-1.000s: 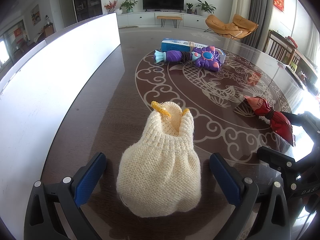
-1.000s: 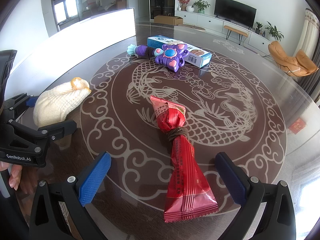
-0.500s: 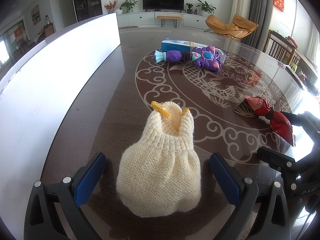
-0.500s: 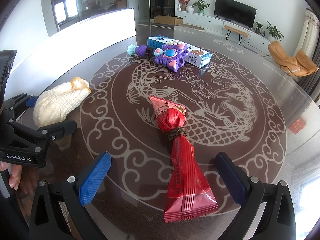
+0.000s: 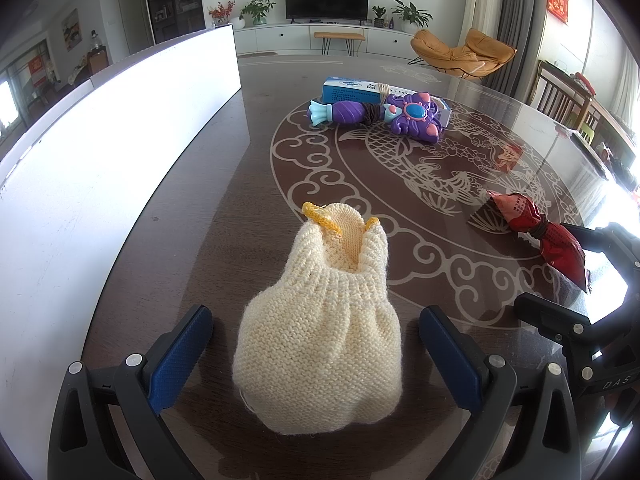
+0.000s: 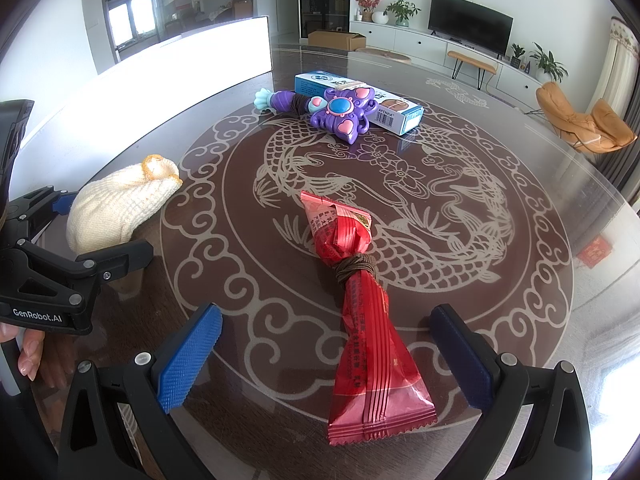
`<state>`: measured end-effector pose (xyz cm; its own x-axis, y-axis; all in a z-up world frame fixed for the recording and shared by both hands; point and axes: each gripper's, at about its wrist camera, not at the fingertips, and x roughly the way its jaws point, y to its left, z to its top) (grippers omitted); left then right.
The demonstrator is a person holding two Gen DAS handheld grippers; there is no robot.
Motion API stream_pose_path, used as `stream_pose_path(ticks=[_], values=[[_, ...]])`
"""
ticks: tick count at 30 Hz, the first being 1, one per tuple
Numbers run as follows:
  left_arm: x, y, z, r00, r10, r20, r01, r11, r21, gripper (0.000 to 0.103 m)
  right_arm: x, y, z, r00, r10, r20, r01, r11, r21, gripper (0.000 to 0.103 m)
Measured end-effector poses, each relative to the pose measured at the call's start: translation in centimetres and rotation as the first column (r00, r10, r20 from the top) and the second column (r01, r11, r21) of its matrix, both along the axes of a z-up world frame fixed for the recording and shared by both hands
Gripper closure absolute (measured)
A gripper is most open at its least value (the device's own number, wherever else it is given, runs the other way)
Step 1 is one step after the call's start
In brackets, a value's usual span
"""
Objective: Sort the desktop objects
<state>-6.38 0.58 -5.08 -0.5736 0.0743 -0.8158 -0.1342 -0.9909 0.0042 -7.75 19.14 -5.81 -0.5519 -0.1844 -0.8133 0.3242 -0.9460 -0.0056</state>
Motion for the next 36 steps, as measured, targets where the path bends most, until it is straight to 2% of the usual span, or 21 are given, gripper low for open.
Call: stream_pose_path(ticks=[19,20,24,26,27,29,30,31,33,36], values=[[0.1,-0.1,0.1,1.0,-0.002,-0.001,0.002,1.0,0.002,0.0,0.0,0.0,0.0,1.0,0.001,0.0,-0.001,1.0,0.001,0.0],[0.2,0.0,0.1,1.0,-0.003,-0.001,0.003,1.0,0.001,0.0,-0.1,0.0,0.0,1.0,0.01,0.014,-0.01,1.0,0.007,0.0],[0.3,0.1,0.3,1.0,-0.016,-0.002,0.016,1.0,0.002,0.0,-1.9,-0.2,0.6,0.984,0.074,0.164,-0.084,0.995,0.058,0.002],[0.6,0.3,0.5,0.999,-0.029,-0.027,0.029,1.0,0.004,0.02,-2.5,0.0,1.3,0.977,0.104,0.184,-0.117,0.991,0.058,0.012],[0.8,0.4,0.7,0.999,-0.04,-0.037,0.04,0.999,0.005,0.025,-2.9,-0.1,1.5,0.974,0.119,0.192,-0.132,0.99,0.053,0.022],[1.2,0.8,1.1,0.996,-0.067,-0.054,0.067,0.998,0.005,0.055,-3.7,-0.3,1.6,0.969,0.124,0.215,-0.141,0.988,0.065,0.05],[1.3,0.8,1.2,0.996,-0.077,-0.052,0.078,0.997,0.013,0.055,-3.9,-0.4,1.8,0.968,0.123,0.219,-0.142,0.987,0.074,0.064],[1.5,0.7,1.2,0.996,-0.078,-0.052,0.08,0.997,0.023,0.057,-4.0,-0.5,2.1,0.968,0.112,0.227,-0.134,0.987,0.084,0.085],[1.9,0.1,2.0,0.995,-0.072,-0.069,0.077,0.995,0.071,0.058,-3.7,-0.6,2.7,0.968,0.095,0.233,-0.119,0.989,0.091,0.085],[2.8,-2.0,3.8,0.996,-0.028,-0.087,0.045,0.979,0.197,0.058,-3.2,-0.7,4.3,0.975,0.088,0.206,-0.105,0.992,0.072,0.085]])
